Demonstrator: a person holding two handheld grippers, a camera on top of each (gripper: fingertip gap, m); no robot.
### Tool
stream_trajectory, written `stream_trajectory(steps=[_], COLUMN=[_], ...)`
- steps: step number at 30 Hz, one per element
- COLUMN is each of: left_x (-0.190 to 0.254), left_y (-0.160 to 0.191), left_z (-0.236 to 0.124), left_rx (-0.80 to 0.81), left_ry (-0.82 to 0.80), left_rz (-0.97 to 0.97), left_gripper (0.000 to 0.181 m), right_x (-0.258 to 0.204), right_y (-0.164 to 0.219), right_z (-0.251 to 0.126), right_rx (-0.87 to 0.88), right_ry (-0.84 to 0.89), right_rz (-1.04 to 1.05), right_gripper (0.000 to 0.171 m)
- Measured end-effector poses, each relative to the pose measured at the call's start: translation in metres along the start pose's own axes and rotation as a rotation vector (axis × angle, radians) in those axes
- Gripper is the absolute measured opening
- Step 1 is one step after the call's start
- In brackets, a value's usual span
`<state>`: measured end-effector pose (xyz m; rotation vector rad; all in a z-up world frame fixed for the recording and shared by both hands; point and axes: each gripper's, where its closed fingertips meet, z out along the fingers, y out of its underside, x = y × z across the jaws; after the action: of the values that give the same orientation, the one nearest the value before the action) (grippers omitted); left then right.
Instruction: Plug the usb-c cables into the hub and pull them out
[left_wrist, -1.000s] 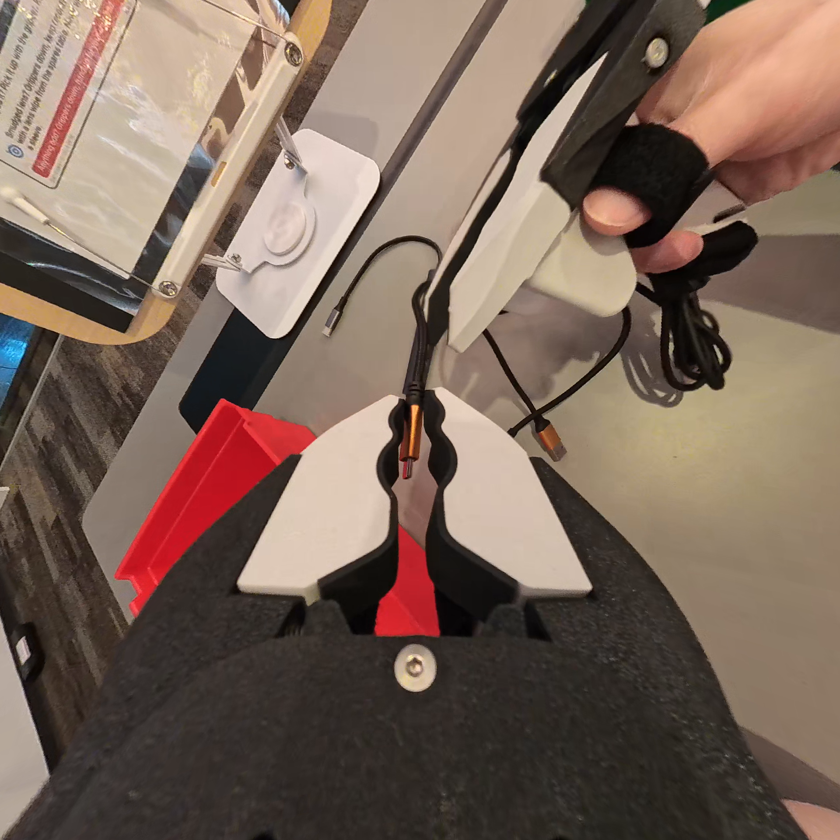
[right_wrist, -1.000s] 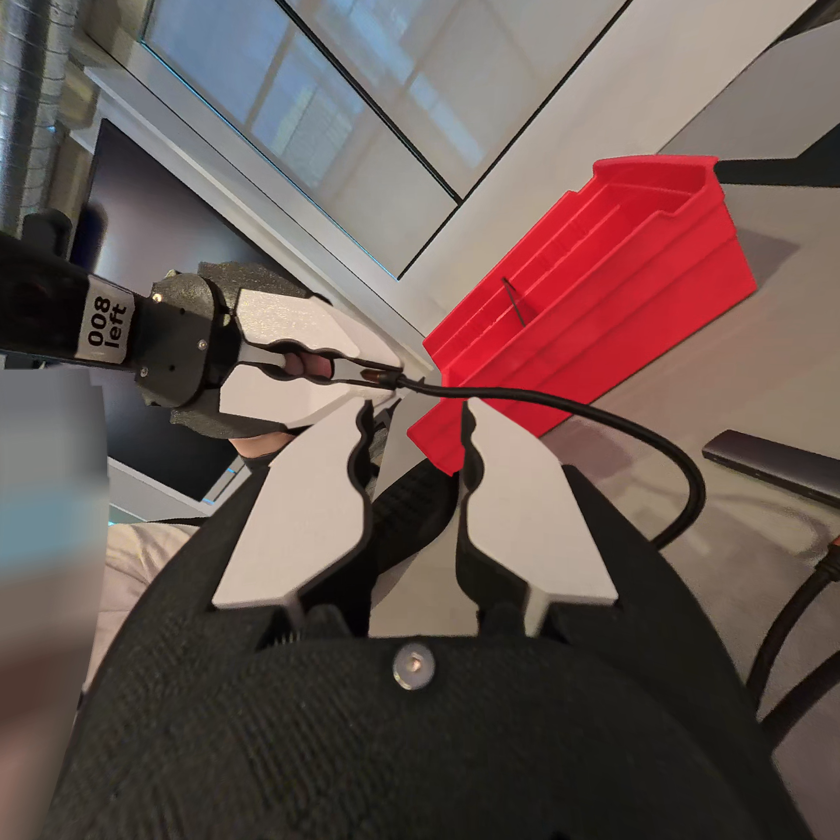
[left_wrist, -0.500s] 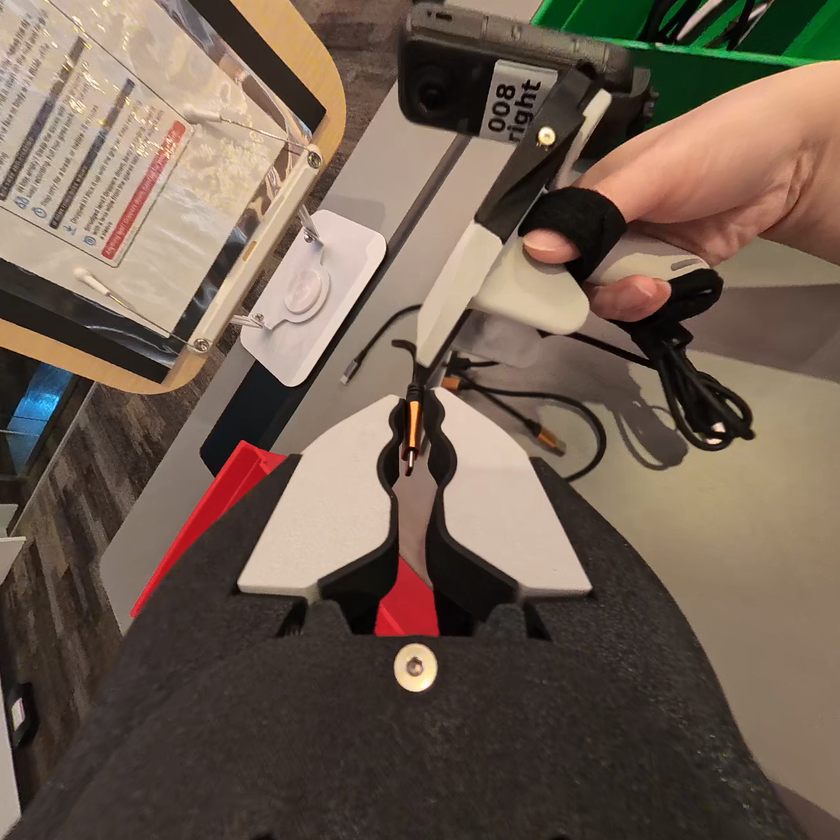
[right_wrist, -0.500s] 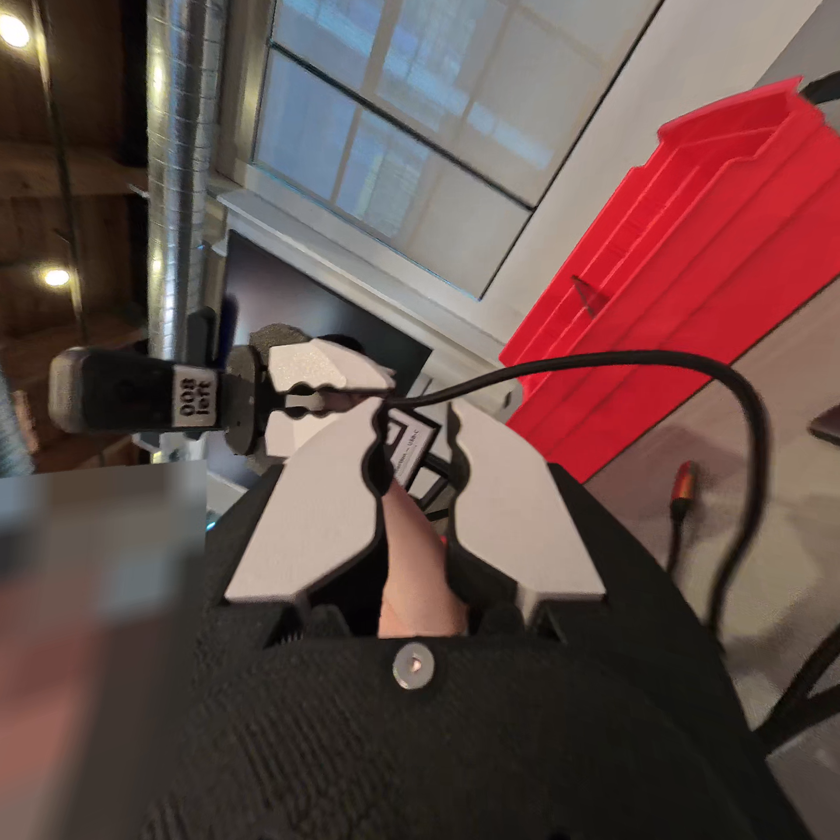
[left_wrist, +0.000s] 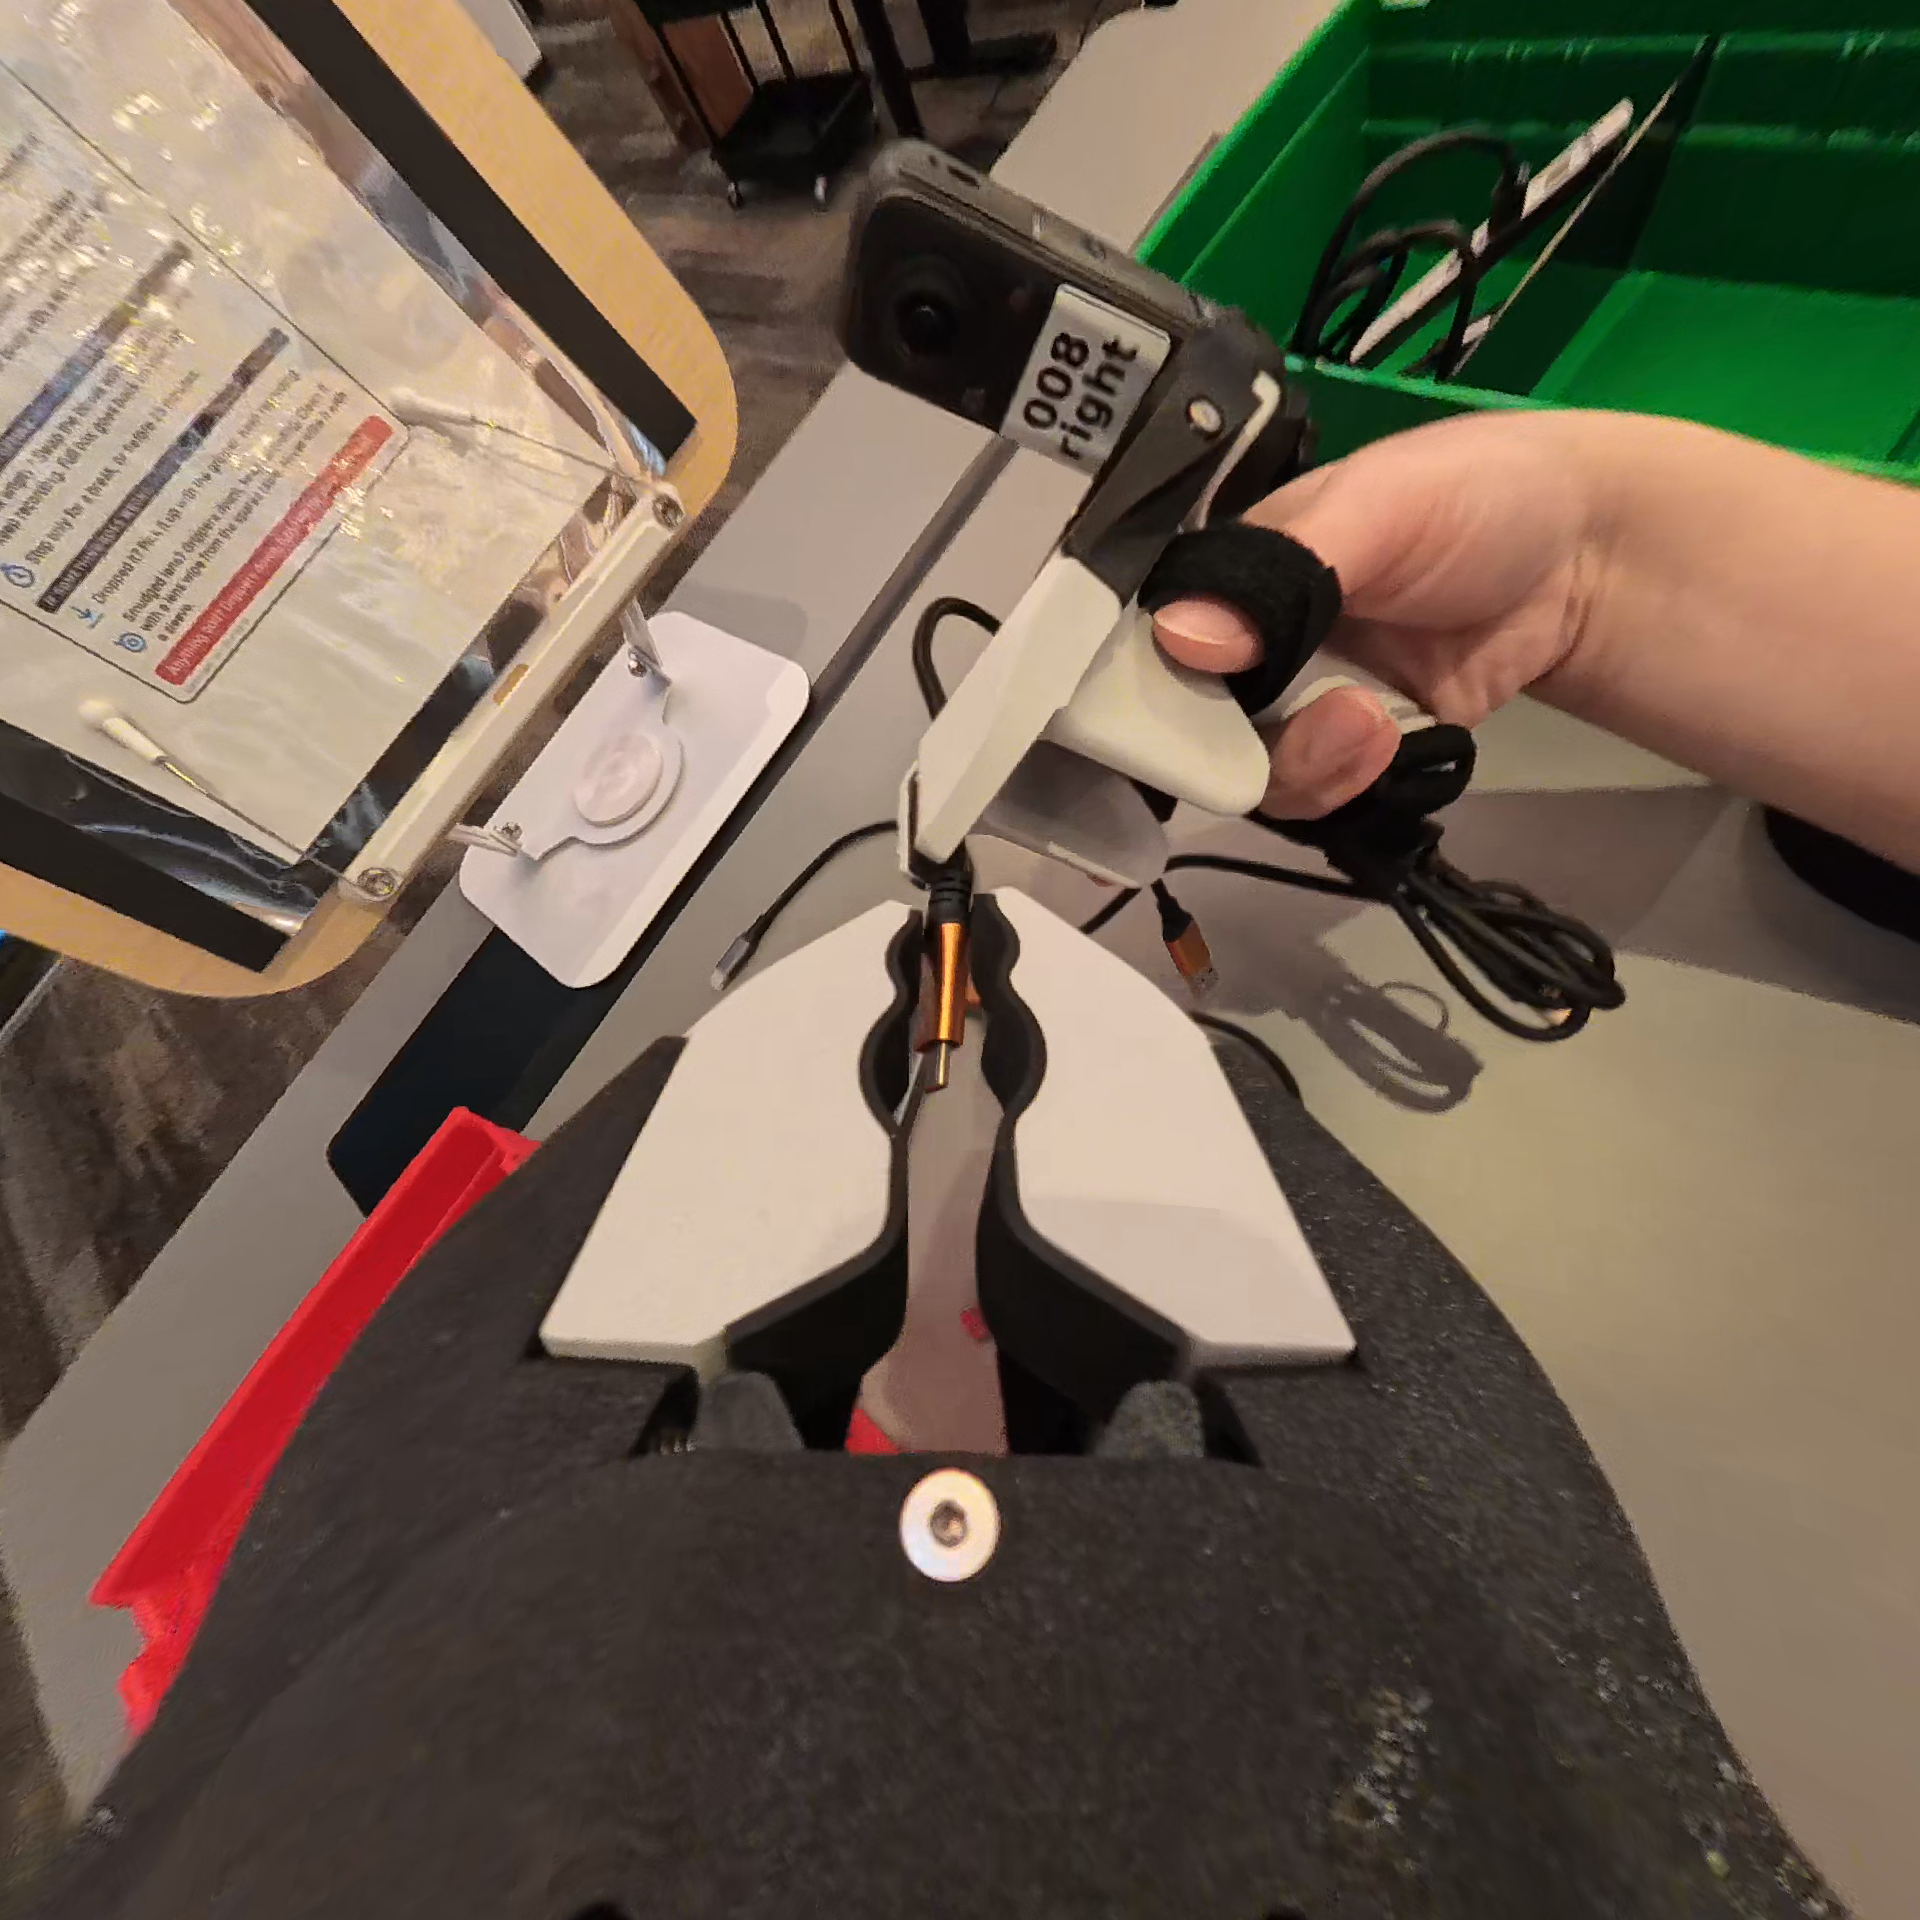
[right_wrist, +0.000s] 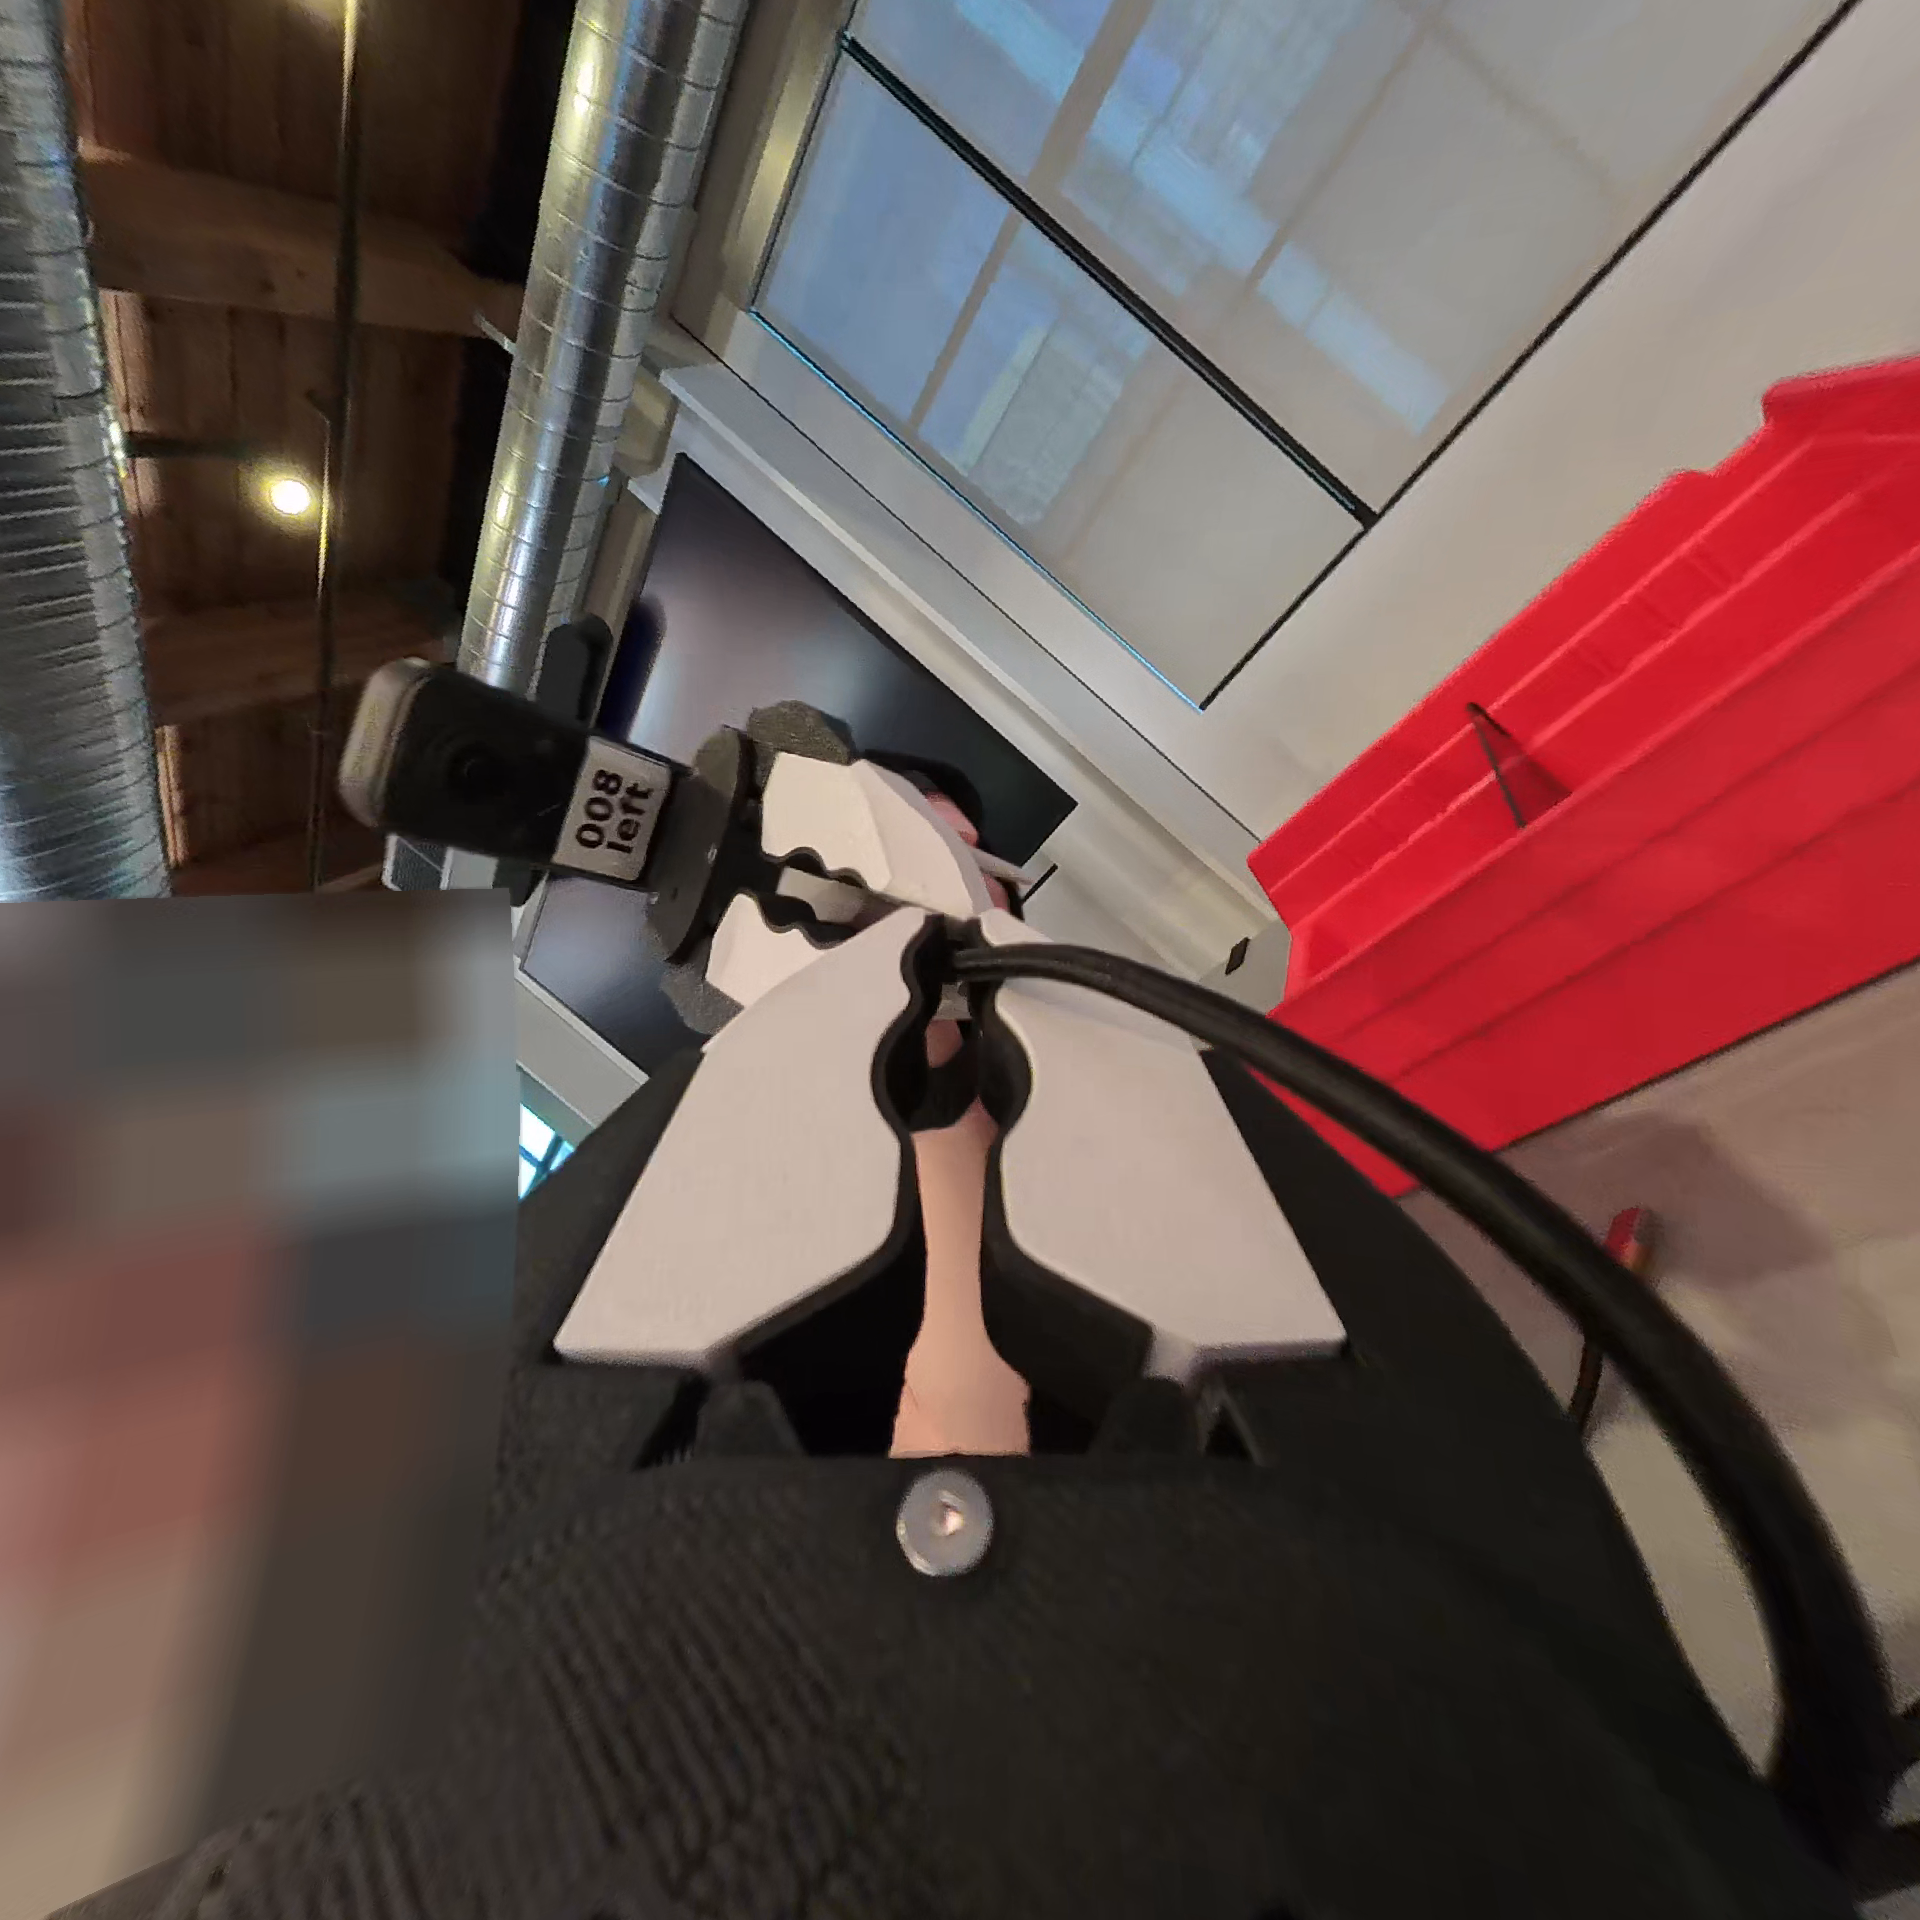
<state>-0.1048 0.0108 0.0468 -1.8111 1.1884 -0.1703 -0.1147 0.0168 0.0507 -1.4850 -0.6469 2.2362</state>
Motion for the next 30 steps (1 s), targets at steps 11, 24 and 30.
stream_trajectory(steps=[11,24,30], left_x=[-0.008,0.008,0.002], left_y=[-0.037,-0.047,-0.048], left_z=[-0.040,-0.027,-0.024], left_rx=[0.389,0.442,0.469], left_ry=[0.470,0.729,0.721], left_rz=[-0.721,-0.784,-0.812], left_gripper=[0.043,0.013,0.011], right_x=[-0.045,-0.063,-0.059], right_y=[-0.018,-0.017,-0.014], right_z=[-0.013,-0.012,-0.011], right_rx=[0.134,0.236,0.198], right_ry=[-0.071,0.060,0.128], right_rz=[-0.570,-1.161,-1.271], right_gripper=[0.004,0.005,0.005])
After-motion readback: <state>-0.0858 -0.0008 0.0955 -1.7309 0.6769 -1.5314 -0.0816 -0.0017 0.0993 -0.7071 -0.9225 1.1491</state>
